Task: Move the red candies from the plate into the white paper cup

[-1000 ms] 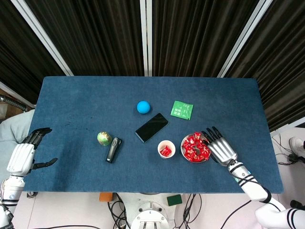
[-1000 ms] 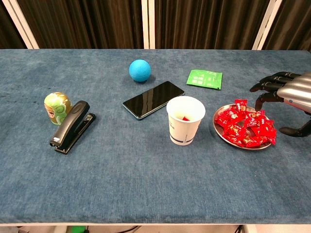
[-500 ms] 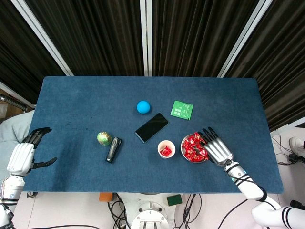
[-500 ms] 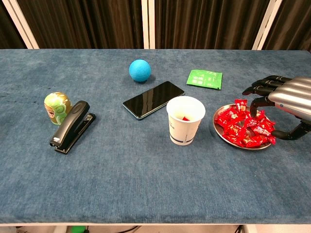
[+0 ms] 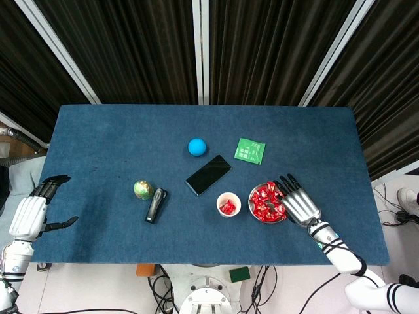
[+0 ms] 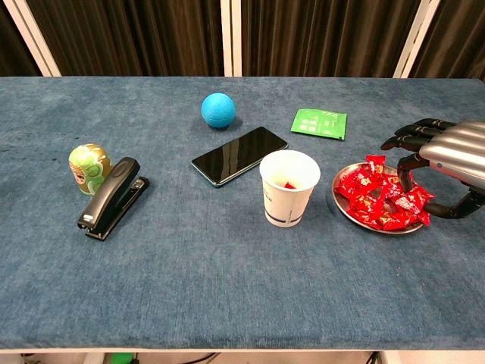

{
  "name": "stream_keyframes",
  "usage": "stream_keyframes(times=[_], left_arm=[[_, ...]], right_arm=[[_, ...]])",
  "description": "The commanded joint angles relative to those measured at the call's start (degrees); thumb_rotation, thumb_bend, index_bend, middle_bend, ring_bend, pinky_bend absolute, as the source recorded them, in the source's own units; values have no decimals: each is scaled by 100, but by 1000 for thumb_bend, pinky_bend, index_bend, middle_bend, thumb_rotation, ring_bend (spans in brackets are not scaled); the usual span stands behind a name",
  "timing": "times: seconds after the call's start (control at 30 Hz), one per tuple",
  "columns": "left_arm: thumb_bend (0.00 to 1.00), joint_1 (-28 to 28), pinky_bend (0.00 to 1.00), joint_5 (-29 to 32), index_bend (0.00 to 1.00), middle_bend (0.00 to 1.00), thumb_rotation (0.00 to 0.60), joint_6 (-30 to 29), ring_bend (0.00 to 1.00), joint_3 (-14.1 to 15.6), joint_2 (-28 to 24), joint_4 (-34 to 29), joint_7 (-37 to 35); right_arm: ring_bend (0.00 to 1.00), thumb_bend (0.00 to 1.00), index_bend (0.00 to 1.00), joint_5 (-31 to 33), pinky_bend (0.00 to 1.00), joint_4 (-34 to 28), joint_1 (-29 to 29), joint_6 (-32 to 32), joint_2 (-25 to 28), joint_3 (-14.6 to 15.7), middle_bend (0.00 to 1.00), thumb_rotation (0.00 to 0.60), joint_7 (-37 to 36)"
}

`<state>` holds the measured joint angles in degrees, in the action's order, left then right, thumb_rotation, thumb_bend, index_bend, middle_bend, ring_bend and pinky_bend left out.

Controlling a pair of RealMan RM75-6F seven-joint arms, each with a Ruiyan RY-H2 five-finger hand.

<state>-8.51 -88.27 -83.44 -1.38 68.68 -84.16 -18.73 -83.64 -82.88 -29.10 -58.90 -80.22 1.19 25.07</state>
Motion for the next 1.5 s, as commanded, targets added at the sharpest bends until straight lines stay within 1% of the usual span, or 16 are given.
stream_keyframes(times=[0.03,0.3,0.43,0.53,0.67,0.8,0.93,1.13,1.43,1.5], left_arm=[[61,-1,248,3,178,155,600,6,125,-1,1,5,-3],[61,-10,249,6,178,155,600,18,125,-11,7,9,-7],[61,-9,248,12,178,155,600,21,126,-12,8,14,-9],[61,2,248,18,178,155,600,3,125,-18,3,19,-17],[61,20,248,15,178,155,600,-36,125,-25,-7,22,-28],[61,35,248,2,178,155,600,-73,125,-28,-25,3,-20],[62,49,248,-7,178,155,600,-107,125,-32,-46,-28,-4],[61,61,248,-5,178,155,600,-115,126,-33,-74,-59,10],[62,60,248,6,178,155,600,-103,125,-42,-81,-44,-30],[61,61,248,7,178,155,600,-93,125,-38,-74,-26,-50]], right_arm=[[0,327,494,7,0,3,0,2,-9,-10,74,600,13],[0,351,590,-54,0,31,6,-63,-25,-28,79,600,-45],[0,357,600,-142,0,-4,20,-191,24,-60,81,600,-131],[0,357,600,-256,0,-156,23,-367,131,-125,82,600,-169],[0,356,611,-464,0,-550,-46,-593,342,-272,87,600,-124],[0,355,620,-659,0,-927,-197,-656,443,-422,89,600,27],[0,355,621,-719,0,-1160,-413,-471,373,-538,91,600,217],[0,353,621,-684,0,-1296,-726,-133,84,-667,94,600,451],[0,352,621,-433,0,-1210,-1040,275,-265,-761,95,600,724],[0,347,602,-381,0,-1175,-1093,336,-324,-770,93,600,763]])
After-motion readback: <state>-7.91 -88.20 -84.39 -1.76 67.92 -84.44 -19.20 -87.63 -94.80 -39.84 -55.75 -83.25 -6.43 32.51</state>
